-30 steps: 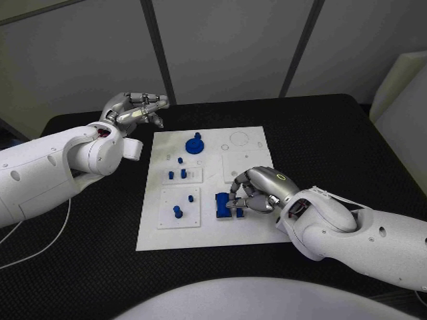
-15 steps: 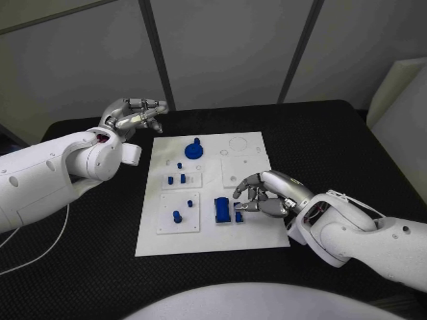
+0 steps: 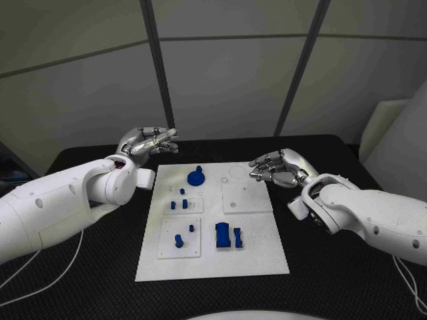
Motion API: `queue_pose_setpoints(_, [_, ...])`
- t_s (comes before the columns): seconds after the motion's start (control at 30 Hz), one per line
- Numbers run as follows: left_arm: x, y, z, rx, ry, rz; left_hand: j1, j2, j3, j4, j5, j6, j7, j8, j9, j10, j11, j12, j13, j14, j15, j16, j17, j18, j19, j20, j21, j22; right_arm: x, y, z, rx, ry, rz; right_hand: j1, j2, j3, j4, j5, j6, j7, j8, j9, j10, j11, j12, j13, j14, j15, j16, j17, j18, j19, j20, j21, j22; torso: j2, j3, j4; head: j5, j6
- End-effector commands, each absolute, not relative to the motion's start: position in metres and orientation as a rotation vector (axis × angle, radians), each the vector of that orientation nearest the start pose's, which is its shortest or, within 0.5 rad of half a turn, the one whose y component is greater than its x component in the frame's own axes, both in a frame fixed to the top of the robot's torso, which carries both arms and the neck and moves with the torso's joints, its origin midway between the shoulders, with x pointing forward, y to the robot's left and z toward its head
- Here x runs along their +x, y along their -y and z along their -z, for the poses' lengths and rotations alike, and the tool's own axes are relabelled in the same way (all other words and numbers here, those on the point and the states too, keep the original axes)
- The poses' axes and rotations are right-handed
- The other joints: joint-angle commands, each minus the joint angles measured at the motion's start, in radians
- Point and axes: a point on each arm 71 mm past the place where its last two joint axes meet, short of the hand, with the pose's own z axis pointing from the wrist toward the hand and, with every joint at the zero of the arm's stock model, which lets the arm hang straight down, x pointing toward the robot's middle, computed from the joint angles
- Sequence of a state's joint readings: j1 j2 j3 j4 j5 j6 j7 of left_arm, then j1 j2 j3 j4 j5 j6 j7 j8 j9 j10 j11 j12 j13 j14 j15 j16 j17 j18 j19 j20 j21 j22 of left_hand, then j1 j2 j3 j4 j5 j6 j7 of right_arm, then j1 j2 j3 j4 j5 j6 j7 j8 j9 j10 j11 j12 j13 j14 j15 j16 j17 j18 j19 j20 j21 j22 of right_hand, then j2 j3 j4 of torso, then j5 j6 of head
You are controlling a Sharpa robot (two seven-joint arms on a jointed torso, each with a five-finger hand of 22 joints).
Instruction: Assemble the parts on the task board
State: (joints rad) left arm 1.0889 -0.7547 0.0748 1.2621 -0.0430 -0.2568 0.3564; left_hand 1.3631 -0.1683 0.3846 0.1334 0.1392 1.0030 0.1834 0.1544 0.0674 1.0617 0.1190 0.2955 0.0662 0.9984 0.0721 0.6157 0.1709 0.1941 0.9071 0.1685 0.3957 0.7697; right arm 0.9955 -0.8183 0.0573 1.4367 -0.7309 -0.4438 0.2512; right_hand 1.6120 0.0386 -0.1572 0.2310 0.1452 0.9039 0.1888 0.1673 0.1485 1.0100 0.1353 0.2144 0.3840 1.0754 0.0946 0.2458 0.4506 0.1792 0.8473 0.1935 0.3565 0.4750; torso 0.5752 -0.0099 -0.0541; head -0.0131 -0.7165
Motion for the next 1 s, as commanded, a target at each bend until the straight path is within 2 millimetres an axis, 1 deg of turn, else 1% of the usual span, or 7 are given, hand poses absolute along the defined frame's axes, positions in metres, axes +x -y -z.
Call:
queue_pose_setpoints(0.03, [0.53,-0.25,0.221,-1.333,-1.234,1.426,-0.01,0.002,-0.02,0.013,-0.003,-0.018,0.003,-0.016,-0.002,-0.012,0.02,-0.041,-0.003,-0.052,0.031,-0.137,-0.047,-0.027,-0.067,0.03,-0.091,-0.07,0.493,0.226,0.243,0.834,-1.477,-1.273,-0.002,0.008,0.0,0.004,0.001,0.002,0.01,-0.025,-0.014,0.0,0.014,-0.029,-0.063,-0.033,0.02,-0.069,-0.053,-0.012,-0.023,0.024,-0.063,-0.046,-0.026,-0.0054,-0.0071,0.009,0.025])
queue_pose_setpoints(0.43, [0.537,-0.243,0.244,-1.378,-1.114,1.348,0.022,0.045,-0.177,0.043,0.001,-0.056,-0.01,-0.09,-0.003,-0.094,0.063,-0.211,-0.004,-0.146,0.102,-0.473,-0.108,-0.014,-0.259,0.122,-0.33,-0.314,0.531,0.22,0.255,1.0,-1.42,-1.322,-0.093,0.034,0.006,-0.077,-0.001,0.012,0.013,-0.104,-0.079,0.005,0.039,-0.122,-0.291,-0.079,0.06,-0.183,-0.294,0.006,0.027,0.073,-0.248,-0.222,-0.046,-0.0073,-0.0236,0.026,0.055])
queue_pose_setpoints(0.47, [0.536,-0.238,0.246,-1.373,-1.203,1.369,-0.394,0.079,-0.236,-0.01,-0.042,-0.335,-0.061,-0.154,-0.067,-0.38,0.01,-0.295,-0.066,-0.403,0.049,-0.512,-0.171,-0.069,-0.45,0.035,-0.396,-0.447,0.53,0.221,0.257,0.944,-1.445,-1.239,-0.541,-0.039,0.051,-0.119,-0.044,-0.264,-0.046,-0.167,-0.148,-0.298,-0.018,-0.214,-0.384,-0.374,0.012,-0.246,-0.334,-0.054,-0.24,-0.006,-0.277,-0.293,-0.043,-0.0064,-0.0211,0.025,0.053])
queue_pose_setpoints(0.53, [0.535,-0.238,0.246,-1.371,-1.203,1.367,-0.415,0.087,-0.244,-0.014,-0.042,-0.357,-0.065,-0.154,-0.067,-0.401,0.006,-0.295,-0.066,-0.417,0.047,-0.521,-0.171,-0.069,-0.464,0.029,-0.396,-0.461,0.529,0.22,0.257,0.946,-1.442,-1.24,-0.573,-0.039,0.055,-0.125,-0.044,-0.278,-0.05,-0.167,-0.148,-0.315,-0.015,-0.214,-0.384,-0.393,0.011,-0.246,-0.345,-0.054,-0.247,-0.012,-0.282,-0.303,-0.043,-0.006,-0.0191,0.025,0.054])
queue_pose_setpoints(0.93, [0.501,-0.213,0.237,-1.289,-1.22,1.29,-0.791,0.168,-0.295,-0.133,-0.139,-0.613,-0.112,-0.154,-0.067,-0.662,-0.044,-0.295,-0.066,-0.647,0.0,-0.616,-0.171,-0.097,-0.64,-0.049,-0.396,-0.584,0.5,0.205,0.238,1.071,-1.303,-1.263,-0.98,-0.039,0.157,-0.231,-0.145,-0.523,-0.104,-0.167,-0.148,-0.587,-0.063,-0.214,-0.384,-0.66,-0.095,-0.246,-0.451,-0.093,-0.483,-0.082,-0.356,-0.371,-0.032,0.0092,0.0511,0.014,0.114])
queue_pose_setpoints(0.97, [0.496,-0.21,0.235,-1.278,-1.22,1.281,-0.815,0.168,-0.3,-0.133,-0.139,-0.629,-0.183,-0.154,-0.067,-0.679,-0.047,-0.295,-0.066,-0.661,-0.072,-0.616,-0.171,-0.103,-0.651,-0.054,-0.396,-0.591,0.495,0.203,0.236,1.089,-1.288,-1.262,-1.006,-0.039,0.157,-0.231,-0.145,-0.538,-0.108,-0.167,-0.148,-0.605,-0.135,-0.214,-0.384,-0.677,-0.095,-0.246,-0.451,-0.093,-0.497,-0.087,-0.356,-0.375,-0.031,0.0097,0.0531,0.013,0.116])
queue_pose_setpoints(1.0, [0.491,-0.207,0.234,-1.268,-1.221,1.273,-0.837,0.168,-0.305,-0.133,-0.139,-0.644,-0.183,-0.154,-0.067,-0.695,-0.119,-0.295,-0.066,-0.675,-0.072,-0.616,-0.171,-0.194,-0.662,-0.059,-0.396,-0.599,0.491,0.201,0.234,1.106,-1.276,-1.26,-1.032,-0.039,0.157,-0.231,-0.145,-0.554,-0.111,-0.167,-0.148,-0.622,-0.135,-0.214,-0.384,-0.694,-0.095,-0.246,-0.451,-0.093,-0.513,-0.091,-0.356,-0.379,-0.031,0.0099,0.054,0.013,0.116])
